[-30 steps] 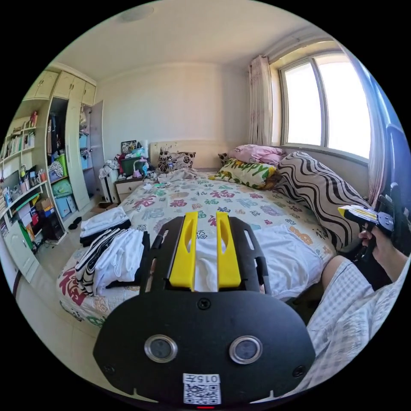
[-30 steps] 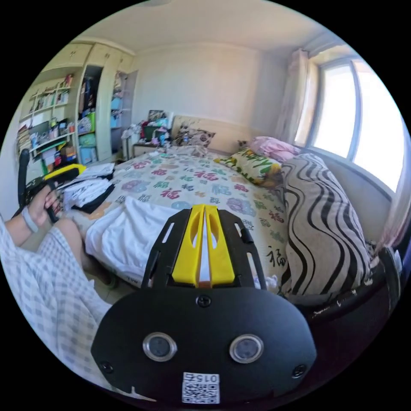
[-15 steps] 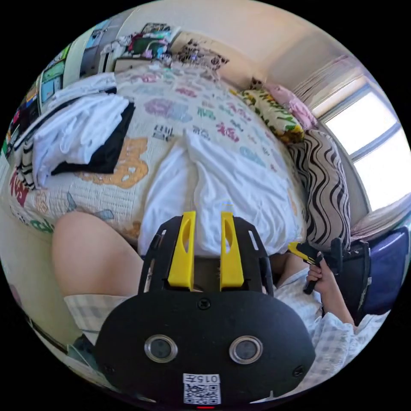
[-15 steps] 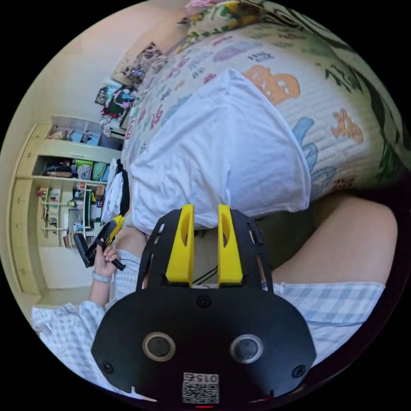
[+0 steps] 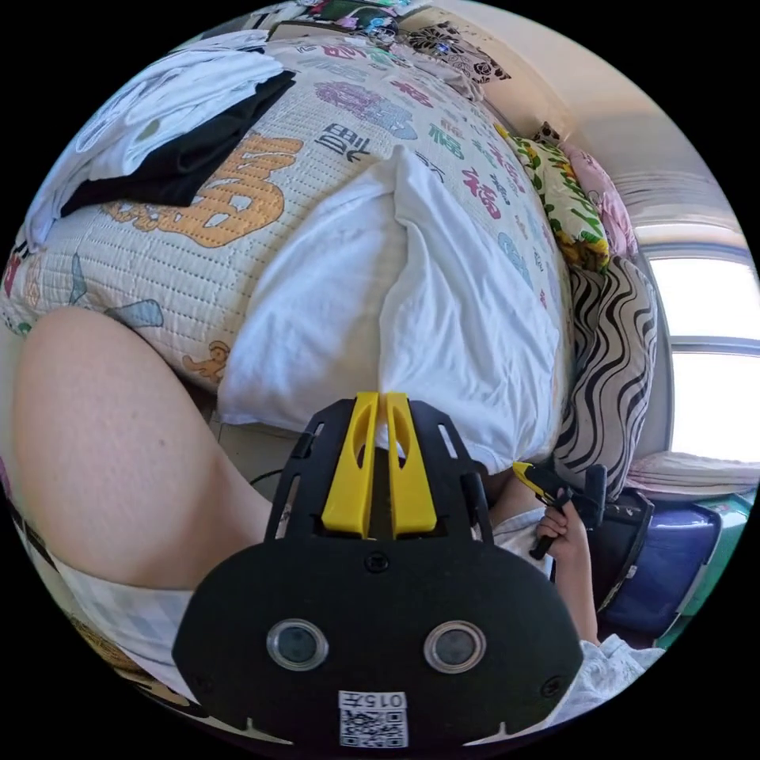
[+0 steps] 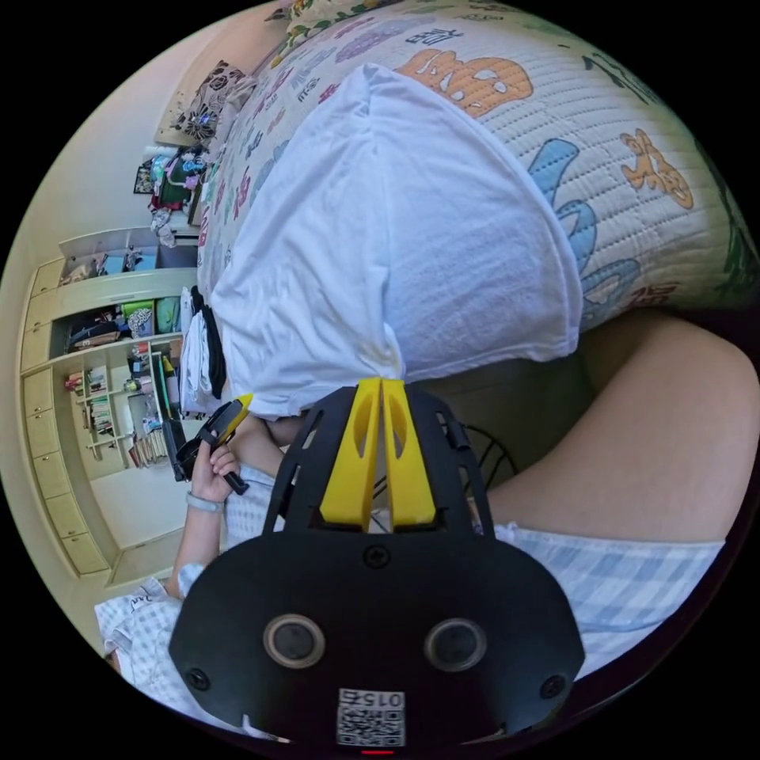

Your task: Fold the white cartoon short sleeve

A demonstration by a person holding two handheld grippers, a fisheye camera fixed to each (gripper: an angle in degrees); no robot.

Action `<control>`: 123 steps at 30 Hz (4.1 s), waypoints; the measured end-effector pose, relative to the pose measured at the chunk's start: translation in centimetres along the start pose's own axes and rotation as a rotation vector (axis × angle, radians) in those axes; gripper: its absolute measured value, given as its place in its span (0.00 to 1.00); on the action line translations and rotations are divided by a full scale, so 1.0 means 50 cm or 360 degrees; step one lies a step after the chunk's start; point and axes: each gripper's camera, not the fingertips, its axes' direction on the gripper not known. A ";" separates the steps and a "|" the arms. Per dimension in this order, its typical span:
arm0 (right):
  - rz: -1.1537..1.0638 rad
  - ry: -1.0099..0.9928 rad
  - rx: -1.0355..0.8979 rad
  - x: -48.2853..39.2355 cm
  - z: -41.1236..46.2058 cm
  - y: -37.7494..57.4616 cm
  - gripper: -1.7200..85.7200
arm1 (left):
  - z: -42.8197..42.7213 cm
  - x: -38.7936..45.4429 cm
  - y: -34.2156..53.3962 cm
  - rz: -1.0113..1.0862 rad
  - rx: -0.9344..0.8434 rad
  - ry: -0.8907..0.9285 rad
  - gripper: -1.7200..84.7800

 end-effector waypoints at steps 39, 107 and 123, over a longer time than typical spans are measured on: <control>-0.1098 0.1152 -0.0184 -0.490 0.446 0.028 0.01 | 0.264 0.112 -0.032 0.0443 -0.0144 -0.0620 0.05; -0.0252 0.0758 0.0409 -0.175 -0.293 -0.168 0.11 | 0.535 0.362 -0.314 0.1520 0.0049 0.0048 0.11; -0.0293 0.0559 -0.0210 -0.005 -0.203 -0.254 0.04 | 1.105 0.727 -0.400 0.1817 -0.0644 -0.0557 0.07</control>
